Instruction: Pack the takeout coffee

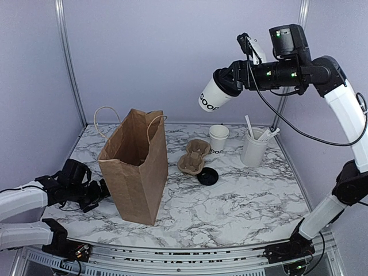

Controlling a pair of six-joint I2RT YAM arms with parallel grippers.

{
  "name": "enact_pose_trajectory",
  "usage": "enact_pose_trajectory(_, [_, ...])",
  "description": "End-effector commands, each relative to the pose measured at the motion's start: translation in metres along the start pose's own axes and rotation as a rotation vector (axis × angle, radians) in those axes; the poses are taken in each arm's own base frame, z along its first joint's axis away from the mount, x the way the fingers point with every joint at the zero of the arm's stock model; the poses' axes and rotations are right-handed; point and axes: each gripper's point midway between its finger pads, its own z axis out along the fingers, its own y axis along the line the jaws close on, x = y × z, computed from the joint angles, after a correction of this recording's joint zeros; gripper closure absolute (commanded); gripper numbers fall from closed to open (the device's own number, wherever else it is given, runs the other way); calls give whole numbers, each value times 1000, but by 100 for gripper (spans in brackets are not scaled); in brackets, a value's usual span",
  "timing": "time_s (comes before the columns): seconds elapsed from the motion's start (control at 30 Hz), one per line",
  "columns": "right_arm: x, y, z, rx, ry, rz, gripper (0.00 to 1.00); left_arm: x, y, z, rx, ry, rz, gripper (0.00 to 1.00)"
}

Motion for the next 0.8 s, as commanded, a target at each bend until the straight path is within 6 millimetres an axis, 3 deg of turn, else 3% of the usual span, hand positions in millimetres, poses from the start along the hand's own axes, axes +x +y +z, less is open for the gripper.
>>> enact_pose_trajectory(0.0, [-19,15,-12,-66,-60,-32,36,3,-14,13,25,-23,5,1])
enact_pose_trajectory(0.37, [-31,24,-17,-114,-108,-34,36,42,-25,30,19,55,59,1])
enact_pose_trajectory(0.77, [-38,33,-23,-160,-123,-30,36,96,-65,52,75,154,143,1])
